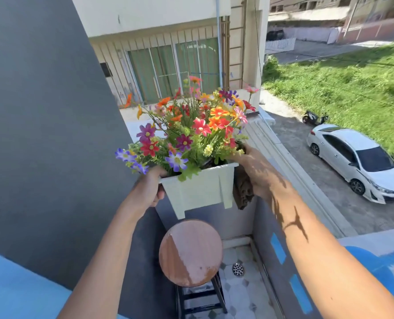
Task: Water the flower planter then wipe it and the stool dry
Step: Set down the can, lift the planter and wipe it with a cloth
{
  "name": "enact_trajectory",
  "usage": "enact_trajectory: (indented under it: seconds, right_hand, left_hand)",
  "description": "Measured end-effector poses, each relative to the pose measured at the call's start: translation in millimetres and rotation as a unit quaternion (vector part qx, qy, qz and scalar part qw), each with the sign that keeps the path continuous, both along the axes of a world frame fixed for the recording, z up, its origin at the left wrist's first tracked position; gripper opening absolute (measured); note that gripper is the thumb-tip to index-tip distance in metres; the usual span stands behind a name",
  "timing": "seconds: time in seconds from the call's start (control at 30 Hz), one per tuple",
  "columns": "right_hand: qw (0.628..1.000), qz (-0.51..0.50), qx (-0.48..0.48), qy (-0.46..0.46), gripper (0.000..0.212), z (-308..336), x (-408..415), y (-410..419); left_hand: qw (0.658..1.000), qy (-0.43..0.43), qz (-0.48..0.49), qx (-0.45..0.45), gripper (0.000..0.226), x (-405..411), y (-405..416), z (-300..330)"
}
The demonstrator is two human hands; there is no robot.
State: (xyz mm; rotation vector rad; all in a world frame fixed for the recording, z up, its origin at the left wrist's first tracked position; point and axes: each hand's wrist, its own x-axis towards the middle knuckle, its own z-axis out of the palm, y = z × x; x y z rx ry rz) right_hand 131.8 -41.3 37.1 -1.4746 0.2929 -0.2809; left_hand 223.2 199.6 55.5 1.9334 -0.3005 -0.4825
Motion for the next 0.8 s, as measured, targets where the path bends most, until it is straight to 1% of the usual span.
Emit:
enact_trajectory:
  seconds: [0.03, 0.07, 0.13, 0.17, 0.2, 0.23, 0.27, 0.3, 0.33, 0.37, 0.4, 0.43, 0.5, 0.53, 0.6, 0.63, 0.7, 0.8]
  right_hand:
    - [1.0, 0.006, -0.025, 0.008, 0.048, -11, -1, -5]
    - [0.999, 0.02, -0.022, 0.012, 0.046, -40, 6, -20]
    - [0.997, -0.006, 0.071, 0.014, 0.03, -67, 3, -16]
    - [0.995, -0.042, 0.091, 0.003, 0.023, -63, -7, -1]
    - [0.993, -0.065, 0.103, 0.007, 0.022, -55, -13, 13]
    - [0.989, -0.112, 0.096, 0.0, 0.02, -49, -13, 25]
    - [0.983, -0.172, 0.068, 0.003, 0.02, -42, -12, 34]
    - [0.975, -0.206, 0.078, 0.02, 0.023, -34, -9, 40]
    - [0.966, -0.237, 0.094, 0.038, 0.018, -32, 0, 39]
    - [0.951, -0.284, 0.114, 0.041, 0.021, -29, 6, 42]
    - [0.943, -0.309, 0.112, 0.045, 0.024, -32, 9, 43]
    - [0.939, -0.322, 0.113, 0.048, 0.024, -33, 9, 46]
    - [0.931, -0.348, 0.108, 0.02, 0.016, -35, 7, 56]
    - [0.929, -0.356, 0.103, 0.009, 0.011, -35, 6, 62]
    - [0.929, -0.36, 0.089, 0.006, 0.014, -39, 9, 70]
    - [0.932, -0.354, 0.082, 0.006, 0.017, -40, 11, 75]
    - [0.934, -0.35, 0.072, 0.012, 0.021, -42, 10, 84]
    - [0.93, -0.357, 0.081, 0.033, 0.028, -48, 9, 93]
  left_hand:
    - [1.0, -0.013, 0.011, 0.002, 0.026, -2, -1, 2]
    - [0.999, -0.025, 0.023, 0.002, 0.024, -4, -2, 4]
    - [0.999, -0.038, 0.034, -0.003, 0.023, -5, -5, 7]
    - [0.999, -0.036, 0.034, -0.007, 0.026, -3, -7, 7]
    - [0.999, -0.03, 0.034, -0.014, 0.032, 0, -8, 5]
    - [0.999, -0.021, 0.035, -0.022, 0.038, 4, -9, 3]
    - [0.999, -0.012, 0.04, -0.024, 0.042, 8, -10, 1]
    - [0.999, -0.006, 0.05, -0.015, 0.044, 12, -9, 0]
    - [0.998, -0.002, 0.062, 0.001, 0.045, 14, -9, -3]
    - [0.997, -0.004, 0.071, 0.02, 0.046, 12, -10, -5]
    - [0.996, -0.01, 0.076, 0.039, 0.047, 8, -10, -7]
    - [0.995, -0.018, 0.074, 0.056, 0.05, 1, -11, -10]
    - [0.996, -0.02, 0.044, 0.075, 0.055, -20, -19, -18]
    - [0.997, -0.012, 0.015, 0.081, 0.053, -31, -26, -23]
    - [0.996, -0.001, -0.025, 0.085, 0.047, -47, -44, -34]
    - [0.997, 0.0, -0.015, 0.075, 0.05, -49, -52, -39]
    - [0.998, 0.003, 0.031, 0.058, 0.064, -47, -65, -47]
    - [0.996, -0.017, 0.077, 0.043, 0.067, -41, -73, -56]
